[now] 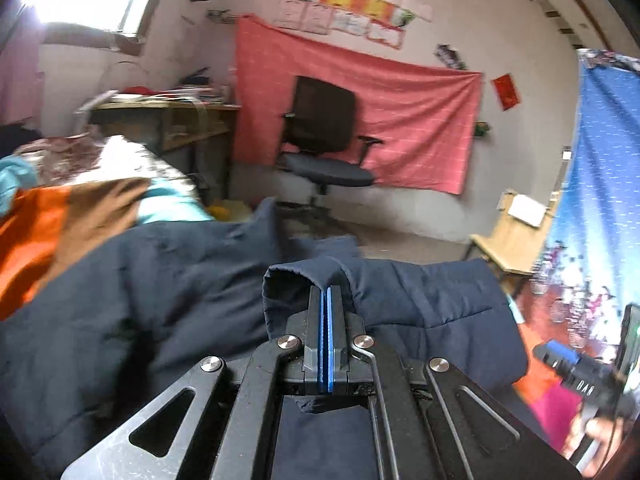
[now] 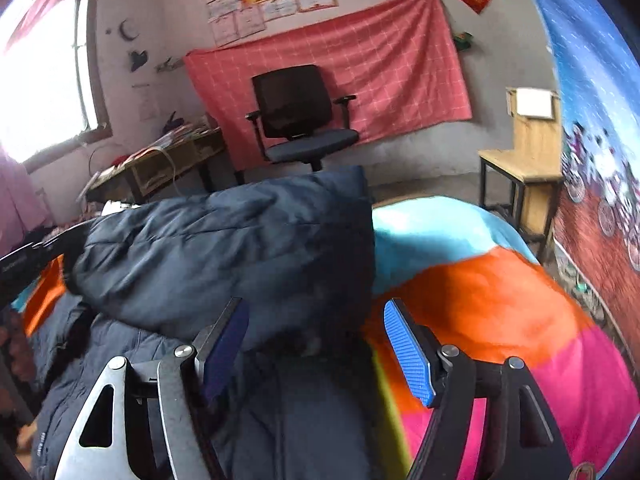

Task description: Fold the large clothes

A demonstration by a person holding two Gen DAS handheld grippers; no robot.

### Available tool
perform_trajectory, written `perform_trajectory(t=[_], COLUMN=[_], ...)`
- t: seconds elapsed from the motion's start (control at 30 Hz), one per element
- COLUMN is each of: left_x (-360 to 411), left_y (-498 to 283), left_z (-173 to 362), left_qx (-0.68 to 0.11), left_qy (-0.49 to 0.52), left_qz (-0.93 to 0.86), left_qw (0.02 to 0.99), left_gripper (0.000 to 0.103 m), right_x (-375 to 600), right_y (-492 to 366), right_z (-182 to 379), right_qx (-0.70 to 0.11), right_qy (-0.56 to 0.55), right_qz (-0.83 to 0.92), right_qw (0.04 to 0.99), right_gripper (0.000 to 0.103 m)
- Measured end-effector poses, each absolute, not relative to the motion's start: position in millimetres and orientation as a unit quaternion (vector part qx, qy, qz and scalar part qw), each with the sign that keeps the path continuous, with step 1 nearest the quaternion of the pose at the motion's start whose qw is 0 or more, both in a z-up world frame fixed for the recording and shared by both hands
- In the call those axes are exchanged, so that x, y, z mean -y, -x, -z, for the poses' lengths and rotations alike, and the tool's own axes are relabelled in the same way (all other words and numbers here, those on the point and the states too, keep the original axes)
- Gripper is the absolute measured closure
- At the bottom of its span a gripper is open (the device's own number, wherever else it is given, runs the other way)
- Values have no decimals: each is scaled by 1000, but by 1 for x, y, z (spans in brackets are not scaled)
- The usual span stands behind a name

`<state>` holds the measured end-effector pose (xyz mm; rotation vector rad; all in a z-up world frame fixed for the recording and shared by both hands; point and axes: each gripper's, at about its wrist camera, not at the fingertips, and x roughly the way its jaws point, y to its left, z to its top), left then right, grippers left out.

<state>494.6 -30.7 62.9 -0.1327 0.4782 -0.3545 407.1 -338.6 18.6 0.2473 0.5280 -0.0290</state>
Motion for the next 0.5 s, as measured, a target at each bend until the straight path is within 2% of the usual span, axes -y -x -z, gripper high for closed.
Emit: perform_trajectory(t=[0.17, 0.37, 0.4, 0.47, 0.5], left_x=[-15, -21, -21, -22, -23], left_y=[-492, -498, -497, -501, -503], left_z=[-38, -2, 3, 18, 23], left_qx=[-255, -288, -292, -311, -319], left_qy=[57, 13, 8, 0, -4], left_qz=[120, 90, 87, 78, 74], left_qw=[958, 953, 952, 947, 945], left_gripper=[103, 103, 103, 103, 103], right_x=[320, 302, 299, 295, 293], right_y=[-446, -481, -491, -507, -517], right_z=[-19, -8, -2, 11, 21], right_qx=[-288, -314, -324, -347, -365], right_qy=[-117, -90, -81, -71, -66], right_qz=[-13, -15, -14, -13, -10], right_qw=[950, 945, 942, 935, 929], right_gripper=[38, 39, 42, 62, 64])
